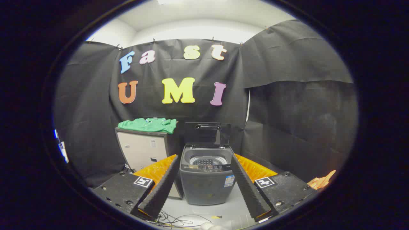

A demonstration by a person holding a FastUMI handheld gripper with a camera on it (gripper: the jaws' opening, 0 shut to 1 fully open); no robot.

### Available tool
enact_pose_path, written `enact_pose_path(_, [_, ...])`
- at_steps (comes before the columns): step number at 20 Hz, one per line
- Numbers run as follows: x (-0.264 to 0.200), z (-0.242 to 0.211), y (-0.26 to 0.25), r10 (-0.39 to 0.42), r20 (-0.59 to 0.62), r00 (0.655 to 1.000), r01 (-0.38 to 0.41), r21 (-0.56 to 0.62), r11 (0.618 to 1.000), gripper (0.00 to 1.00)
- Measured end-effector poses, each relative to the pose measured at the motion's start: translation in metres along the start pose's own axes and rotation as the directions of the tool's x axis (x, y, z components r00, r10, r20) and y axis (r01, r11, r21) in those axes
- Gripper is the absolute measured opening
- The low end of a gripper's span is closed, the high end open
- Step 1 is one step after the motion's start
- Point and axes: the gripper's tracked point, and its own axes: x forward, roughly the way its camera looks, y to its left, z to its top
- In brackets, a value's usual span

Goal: Put the clothes into the washing machine and then close the washing machine lid.

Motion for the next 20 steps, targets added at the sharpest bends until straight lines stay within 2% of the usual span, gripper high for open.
enact_pose_path(14, [-0.012, -0.005, 0.002, -0.047, -0.008, 0.999, 0.048, 0.008, 0.999, 1.00])
enact_pose_path(20, [-0.004, 0.004, 0.007, -0.052, -0.002, 0.999, 0.052, 0.019, 0.998, 1.00])
